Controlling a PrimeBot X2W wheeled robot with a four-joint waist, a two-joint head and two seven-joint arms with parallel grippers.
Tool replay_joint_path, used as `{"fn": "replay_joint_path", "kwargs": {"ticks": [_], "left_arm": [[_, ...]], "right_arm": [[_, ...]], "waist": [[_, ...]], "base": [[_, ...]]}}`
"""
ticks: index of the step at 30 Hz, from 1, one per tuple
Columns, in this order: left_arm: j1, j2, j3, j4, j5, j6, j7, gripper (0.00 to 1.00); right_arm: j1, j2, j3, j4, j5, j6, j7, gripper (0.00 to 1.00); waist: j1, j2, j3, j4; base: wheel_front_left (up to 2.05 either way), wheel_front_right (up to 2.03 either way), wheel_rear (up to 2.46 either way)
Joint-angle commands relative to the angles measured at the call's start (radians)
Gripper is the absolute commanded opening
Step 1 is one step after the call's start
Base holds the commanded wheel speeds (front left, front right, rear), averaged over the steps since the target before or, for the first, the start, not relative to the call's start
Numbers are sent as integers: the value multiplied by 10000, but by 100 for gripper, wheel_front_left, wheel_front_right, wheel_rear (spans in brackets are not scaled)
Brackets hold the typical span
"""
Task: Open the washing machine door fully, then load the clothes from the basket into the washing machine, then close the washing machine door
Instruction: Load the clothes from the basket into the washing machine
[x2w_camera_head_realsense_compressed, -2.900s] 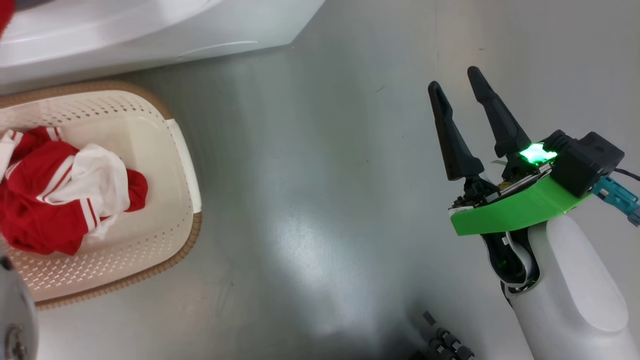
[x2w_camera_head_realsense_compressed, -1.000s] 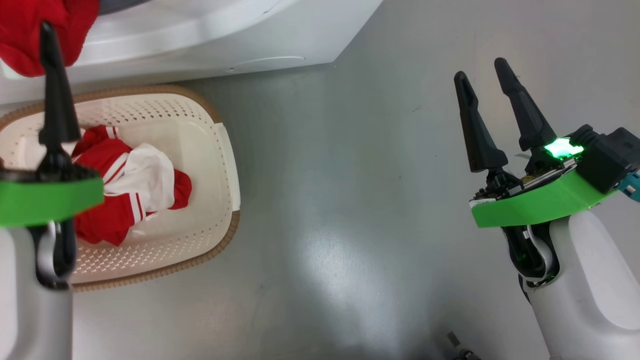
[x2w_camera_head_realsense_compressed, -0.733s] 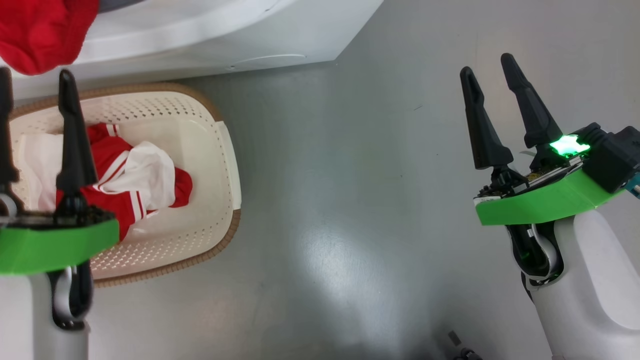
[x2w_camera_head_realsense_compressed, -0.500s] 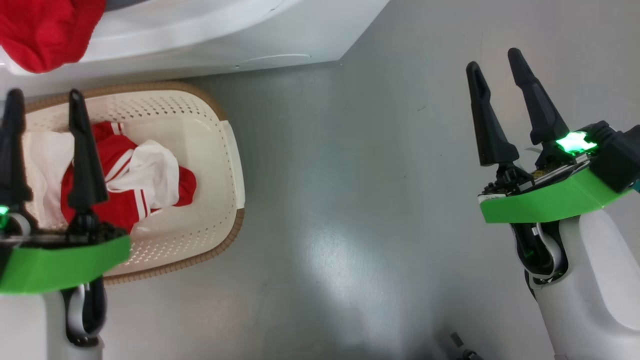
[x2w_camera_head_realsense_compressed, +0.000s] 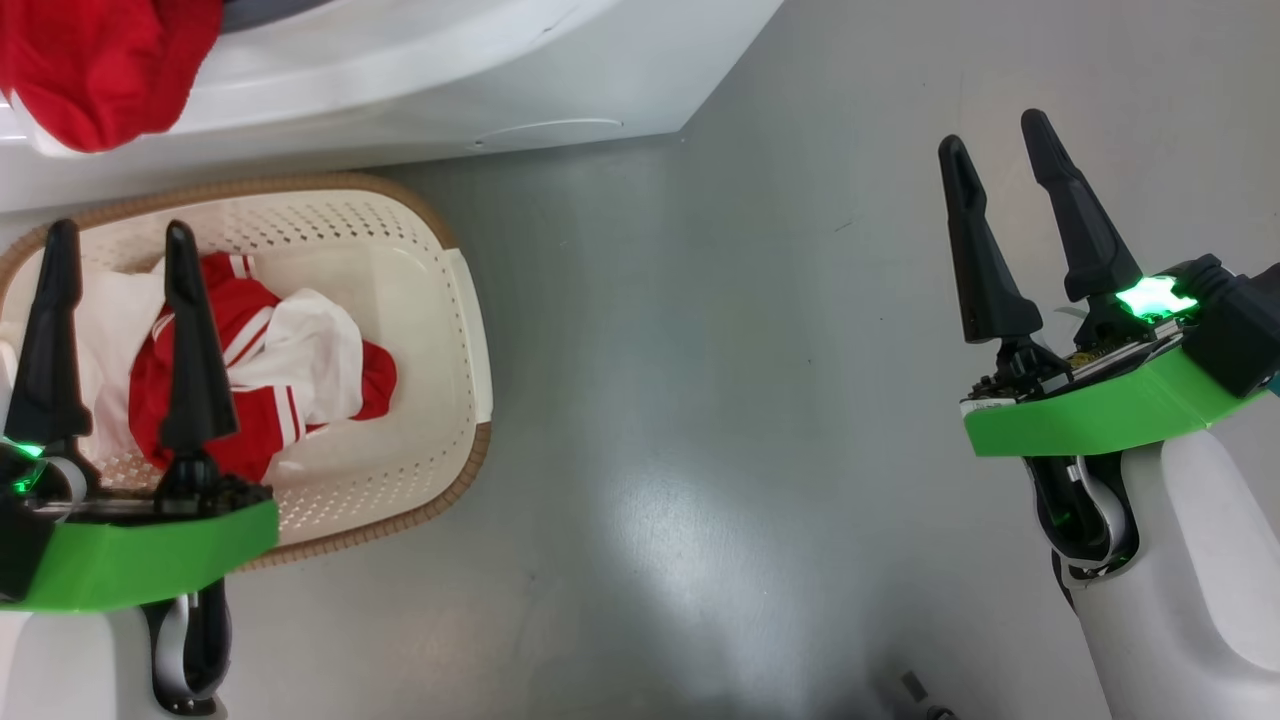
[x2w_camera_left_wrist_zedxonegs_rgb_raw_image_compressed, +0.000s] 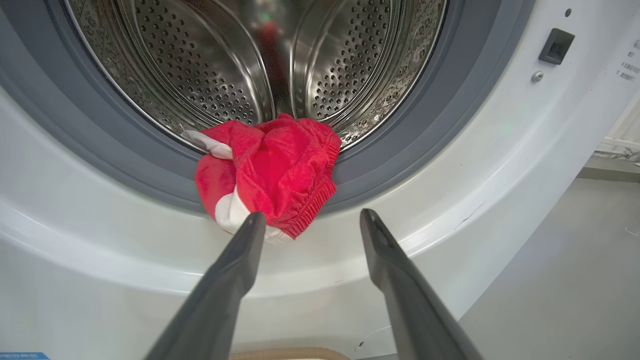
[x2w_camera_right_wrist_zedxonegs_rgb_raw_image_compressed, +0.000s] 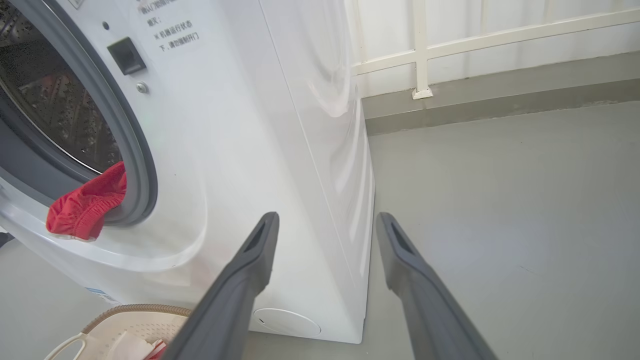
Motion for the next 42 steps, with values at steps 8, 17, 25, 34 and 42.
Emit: {"fn": "replay_joint_path", "kwargs": {"ticks": [8, 17, 25, 34, 42], "left_arm": [[147, 40, 496, -98, 201, -141, -40, 100], [-98, 69, 690, 400, 5, -207, -40, 100], [-1019, 371, 686, 1811, -420, -247, 7, 100], [-2417, 762, 608, 3556, -871, -268, 27, 100], [-3530, 1033, 205, 4951, -1226, -282, 49, 100]], "right_arm": [[413, 30, 174, -234, -100, 16, -48, 100], [464, 13, 250, -174, -86, 16, -48, 100], [424, -1, 339, -122, -63, 16, -48, 100], [376, 43, 394, -85, -42, 16, -48, 100], [337, 94, 374, -64, -20, 16, -48, 100]], "waist": [[0, 0, -142, -14], [0, 0, -279, -42], [0, 0, -307, -55], [0, 0, -285, -138], [0, 0, -236, -206]], "base": [[0, 0, 0], [0, 0, 0], [0, 0, 0], [0, 0, 0], [0, 0, 0]]}}
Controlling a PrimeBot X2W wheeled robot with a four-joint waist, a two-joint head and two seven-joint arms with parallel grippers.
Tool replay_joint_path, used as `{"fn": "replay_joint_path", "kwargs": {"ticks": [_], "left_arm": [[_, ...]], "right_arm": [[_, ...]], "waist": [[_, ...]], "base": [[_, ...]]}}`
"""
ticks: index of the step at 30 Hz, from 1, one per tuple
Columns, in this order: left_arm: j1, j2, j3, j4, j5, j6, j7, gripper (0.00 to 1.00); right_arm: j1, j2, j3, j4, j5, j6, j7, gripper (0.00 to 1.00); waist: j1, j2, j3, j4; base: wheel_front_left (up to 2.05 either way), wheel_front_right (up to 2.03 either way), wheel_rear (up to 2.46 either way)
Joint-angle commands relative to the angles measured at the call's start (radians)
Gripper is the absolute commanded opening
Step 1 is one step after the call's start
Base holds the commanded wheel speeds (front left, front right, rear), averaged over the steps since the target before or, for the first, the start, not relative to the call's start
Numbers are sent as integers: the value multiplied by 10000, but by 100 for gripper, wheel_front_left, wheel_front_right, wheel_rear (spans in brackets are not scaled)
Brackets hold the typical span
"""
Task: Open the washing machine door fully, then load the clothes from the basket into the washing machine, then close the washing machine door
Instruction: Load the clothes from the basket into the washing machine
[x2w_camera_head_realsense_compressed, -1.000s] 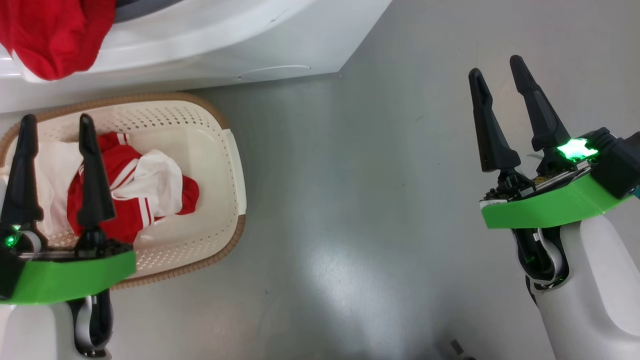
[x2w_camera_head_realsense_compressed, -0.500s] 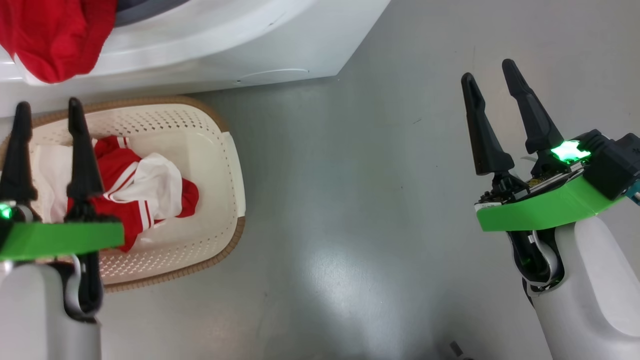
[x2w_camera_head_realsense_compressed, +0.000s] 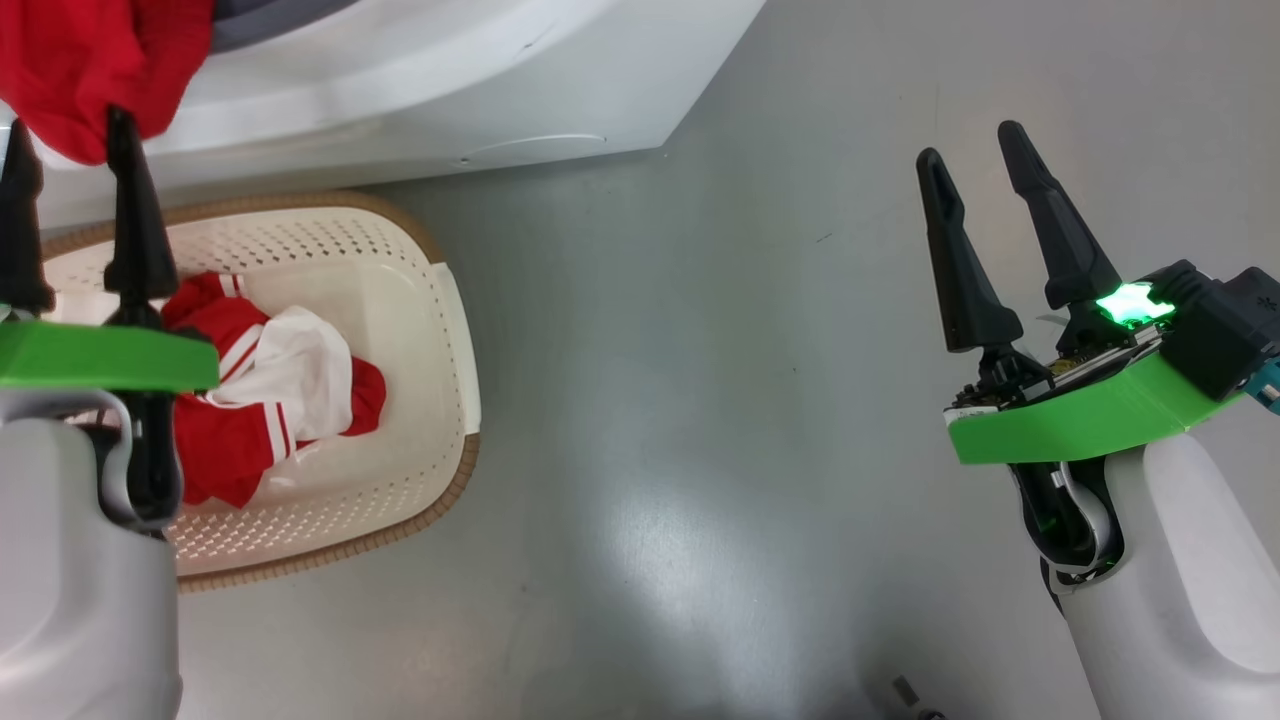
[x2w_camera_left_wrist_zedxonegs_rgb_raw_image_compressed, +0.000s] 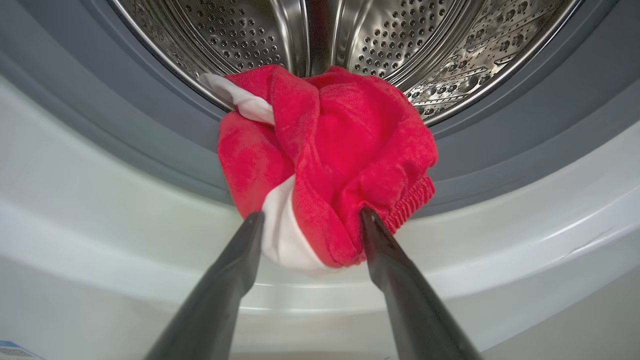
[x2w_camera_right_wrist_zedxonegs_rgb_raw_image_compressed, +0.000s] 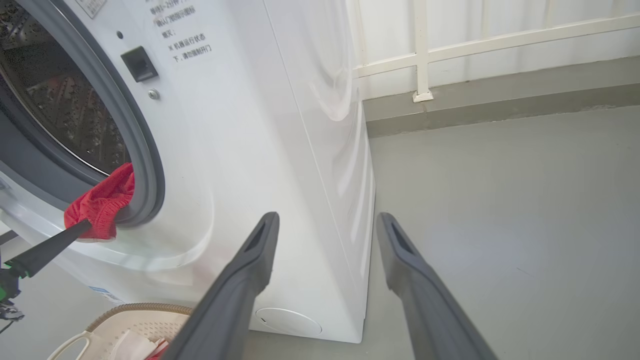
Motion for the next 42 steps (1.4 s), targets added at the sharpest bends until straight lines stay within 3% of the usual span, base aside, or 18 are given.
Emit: {"fn": "replay_joint_path", "kwargs": {"ticks": [1, 3, 7, 9, 10, 11, 18, 33, 42], "left_arm": [[-193, 409, 170, 49, -83, -24, 5, 100], [-385, 452, 58, 345, -153, -26, 5, 100], [-640, 507, -130, 708, -253, -27, -10, 47], [-738, 534, -190, 837, -308, -28, -19, 34], [-786, 550, -217, 900, -342, -28, -23, 12], [-829, 567, -245, 965, -374, -28, -27, 0], [-988, 654, -440, 1081, -475, -29, -59, 0], [-1704, 703, -513, -264, -424, 93, 147, 0], [-4227, 1150, -849, 1533, -45, 218, 940, 0]], "right_arm": [[308, 71, 157, -198, -22, 16, -48, 100], [304, 83, 151, -193, -24, 16, -48, 100], [308, 97, 120, -184, -32, 16, -48, 100], [312, 98, 107, -191, -33, 16, -48, 100], [315, 97, 106, -194, -32, 16, -48, 100], [316, 96, 109, -193, -31, 16, -48, 100], [319, 81, 112, -217, -30, 16, -48, 100], [349, 66, 100, -225, -25, 16, -48, 100], [137, 147, 255, -251, -12, 16, -48, 100]], "waist": [[0, 0, 16, -15], [0, 0, 22, -25], [0, 0, 20, -21], [0, 0, 21, -10], [0, 0, 20, -3], [0, 0, 19, 5], [0, 0, 28, 40], [0, 0, 42, 85], [0, 0, 395, -321]], "base": [[0, 0, 0], [0, 0, 0], [0, 0, 0], [0, 0, 0], [0, 0, 0], [0, 0, 0], [0, 0, 0], [0, 0, 0], [0, 0, 0]]}}
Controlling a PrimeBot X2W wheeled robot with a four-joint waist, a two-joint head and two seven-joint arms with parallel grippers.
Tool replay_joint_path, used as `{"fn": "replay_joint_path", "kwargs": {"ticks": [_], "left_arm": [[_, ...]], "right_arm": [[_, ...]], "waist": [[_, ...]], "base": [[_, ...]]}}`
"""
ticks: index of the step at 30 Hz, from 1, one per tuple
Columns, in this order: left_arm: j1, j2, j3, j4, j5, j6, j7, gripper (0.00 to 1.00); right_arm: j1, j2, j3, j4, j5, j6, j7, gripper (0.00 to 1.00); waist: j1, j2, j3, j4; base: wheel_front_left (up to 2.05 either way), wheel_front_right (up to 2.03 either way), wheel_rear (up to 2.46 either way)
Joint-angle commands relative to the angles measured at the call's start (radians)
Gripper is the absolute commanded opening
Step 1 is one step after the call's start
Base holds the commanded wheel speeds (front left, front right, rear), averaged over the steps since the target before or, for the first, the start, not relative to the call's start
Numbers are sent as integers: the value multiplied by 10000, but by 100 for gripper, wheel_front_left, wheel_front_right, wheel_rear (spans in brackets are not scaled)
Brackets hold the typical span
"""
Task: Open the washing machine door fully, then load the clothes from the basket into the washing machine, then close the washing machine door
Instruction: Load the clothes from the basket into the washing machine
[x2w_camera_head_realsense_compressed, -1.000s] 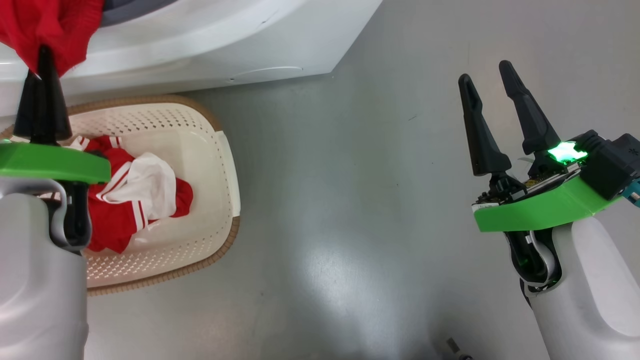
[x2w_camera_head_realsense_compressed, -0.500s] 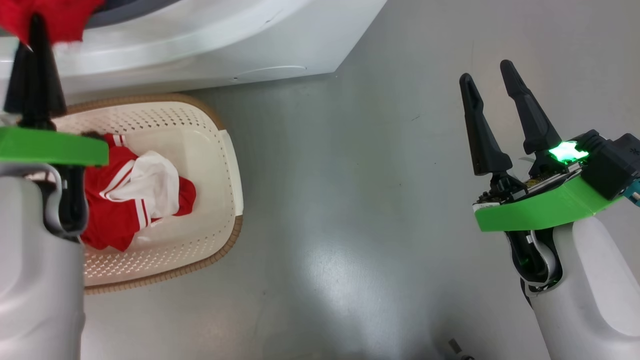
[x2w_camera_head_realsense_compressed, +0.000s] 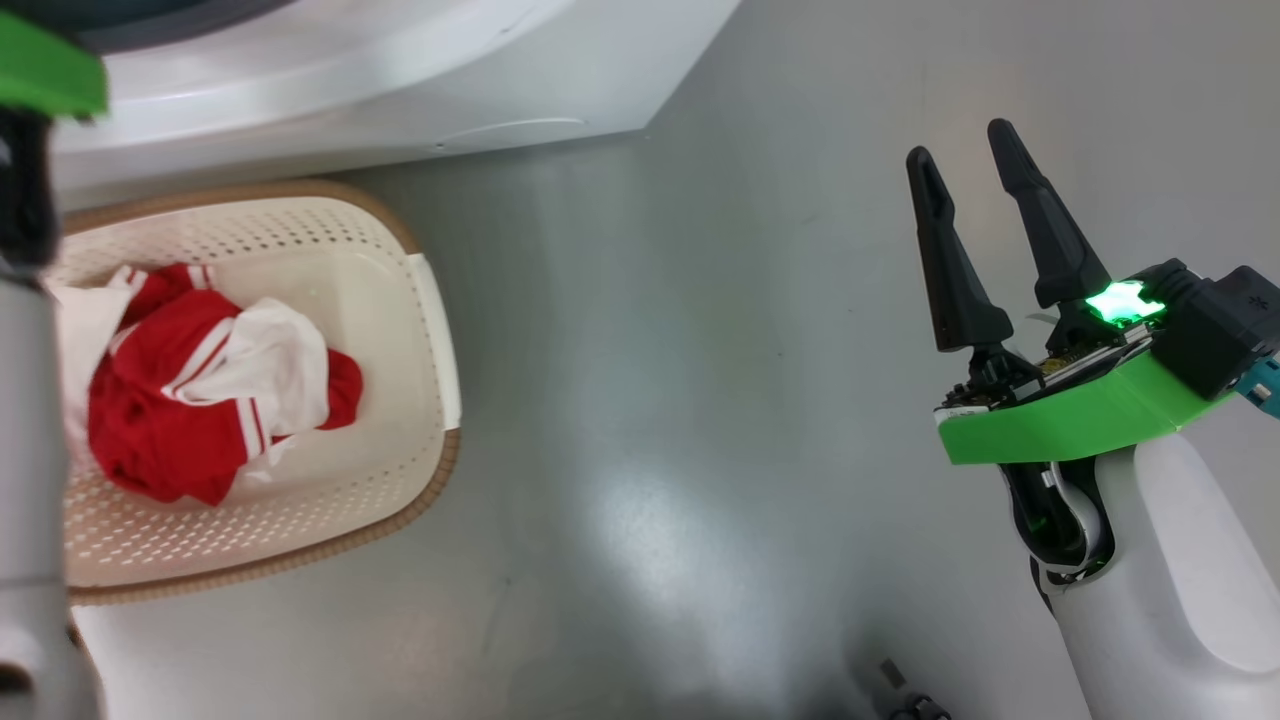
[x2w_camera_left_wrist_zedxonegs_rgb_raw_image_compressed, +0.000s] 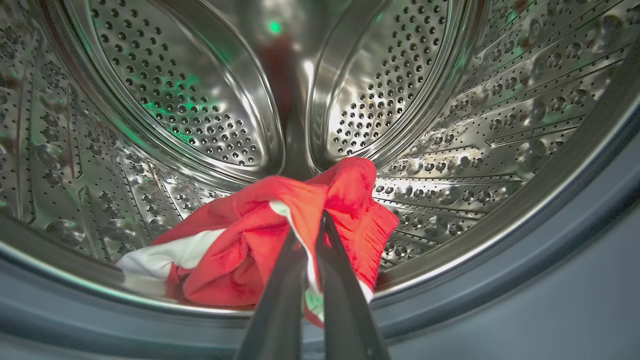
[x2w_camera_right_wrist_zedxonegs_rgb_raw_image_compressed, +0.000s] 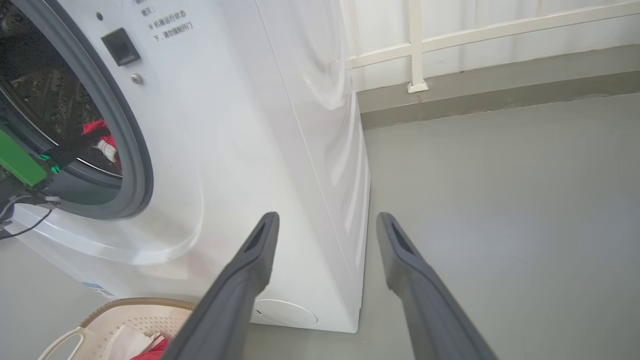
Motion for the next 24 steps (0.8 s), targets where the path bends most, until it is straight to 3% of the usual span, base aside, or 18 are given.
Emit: {"fn": "replay_joint_path", "kwargs": {"ticks": [1, 12, 18, 19, 20, 24], "left_arm": [[-383, 526, 118, 44, 114, 94, 98, 0], [-3246, 1441, -390, 3132, 695, 74, 836, 0], [-3947, 1591, -671, 4114, 789, 37, 1443, 0], [-4005, 1603, -675, 4257, 777, 60, 1515, 30], [-4050, 1605, -671, 4359, 762, 90, 1511, 100], [-4011, 1485, -786, 4535, 742, 55, 1093, 100]], "right_arm": [[169, 71, 191, -252, -15, 16, -48, 100], [228, 456, -44, -343, 32, 16, -48, 100], [253, 535, -82, -380, 26, 16, -48, 100], [257, 542, -82, -378, 19, 16, -48, 100], [262, 547, -82, -374, 10, 16, -48, 100], [298, 531, -112, -320, -42, 16, -48, 100]], "waist": [[0, -1, 158, -215], [0, -1, 570, -1082], [0, -1, 686, -1183], [0, -1, 687, -1185], [0, -1, 683, -1180], [0, -1, 588, -1048]], "base": [[0, 0, 0], [0, 0, 0], [0, 0, 0], [0, 0, 0], [0, 0, 0], [0, 0, 0]]}}
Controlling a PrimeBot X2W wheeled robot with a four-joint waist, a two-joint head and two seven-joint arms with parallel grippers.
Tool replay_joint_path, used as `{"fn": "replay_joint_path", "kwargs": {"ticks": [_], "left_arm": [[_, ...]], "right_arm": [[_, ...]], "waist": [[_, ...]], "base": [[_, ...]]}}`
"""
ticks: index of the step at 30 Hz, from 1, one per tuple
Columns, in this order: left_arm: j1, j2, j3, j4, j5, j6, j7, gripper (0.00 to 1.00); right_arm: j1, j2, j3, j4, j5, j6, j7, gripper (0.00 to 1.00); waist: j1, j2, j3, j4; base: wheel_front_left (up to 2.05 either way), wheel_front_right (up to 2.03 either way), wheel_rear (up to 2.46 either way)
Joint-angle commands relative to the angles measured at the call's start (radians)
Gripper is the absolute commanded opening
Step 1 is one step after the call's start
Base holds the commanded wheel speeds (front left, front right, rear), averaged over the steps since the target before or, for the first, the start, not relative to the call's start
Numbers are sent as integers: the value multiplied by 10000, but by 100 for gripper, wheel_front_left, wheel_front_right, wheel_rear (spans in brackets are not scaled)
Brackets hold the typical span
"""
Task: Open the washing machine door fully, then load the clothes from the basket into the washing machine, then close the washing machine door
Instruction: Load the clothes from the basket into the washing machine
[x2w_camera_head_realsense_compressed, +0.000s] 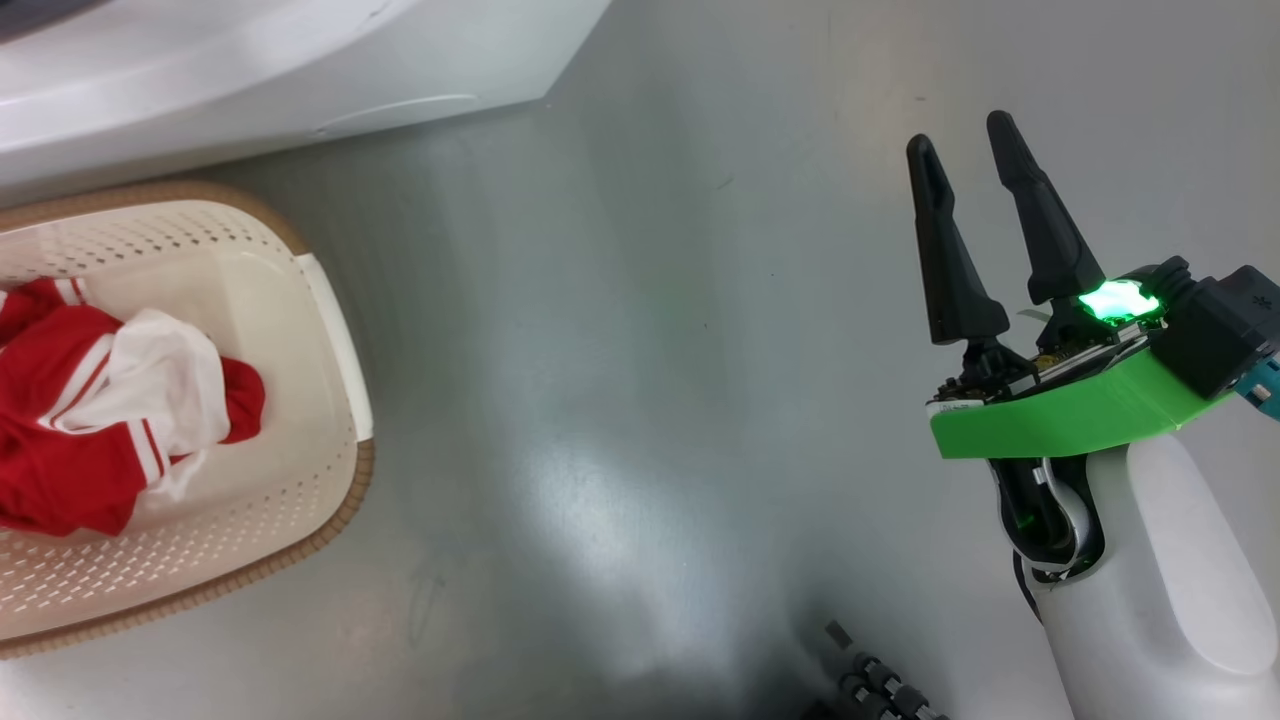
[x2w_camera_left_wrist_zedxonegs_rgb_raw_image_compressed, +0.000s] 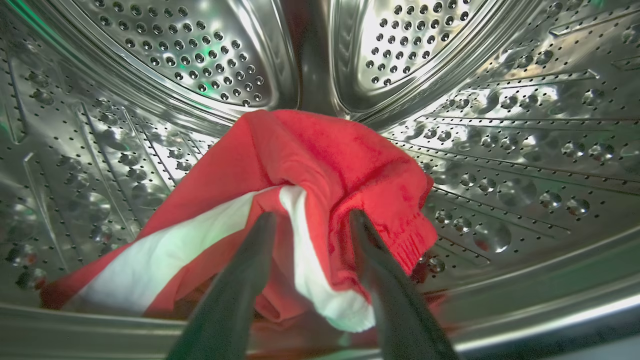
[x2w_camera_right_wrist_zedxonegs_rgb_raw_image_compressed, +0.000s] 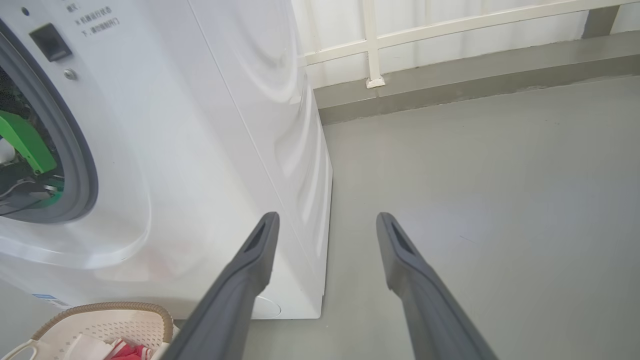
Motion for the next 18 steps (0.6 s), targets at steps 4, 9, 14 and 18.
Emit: {"fn": "replay_joint_path", "kwargs": {"ticks": [4, 9, 14, 18], "left_arm": [[-26, 292, -90, -48, -25, -39, -325, 100], [197, 114, -224, 137, -134, -97, -773, 100], [501, 46, -311, 349, -261, -136, -1190, 100], [807, -5, -393, 410, -363, -164, -1580, 100]], "right_arm": [[247, -11, 183, -181, -49, 16, -48, 100], [202, -89, 272, -97, -44, 16, -48, 100], [250, -156, 316, 25, -19, 16, -48, 100], [309, -224, 336, 89, 13, 16, -48, 100]], "waist": [[0, -1, -159, 185], [0, -1, -375, 360], [0, -1, -665, 475], [0, -1, -918, 572]], "base": [[0, 0, 0], [0, 0, 0], [0, 0, 0], [0, 0, 0]]}}
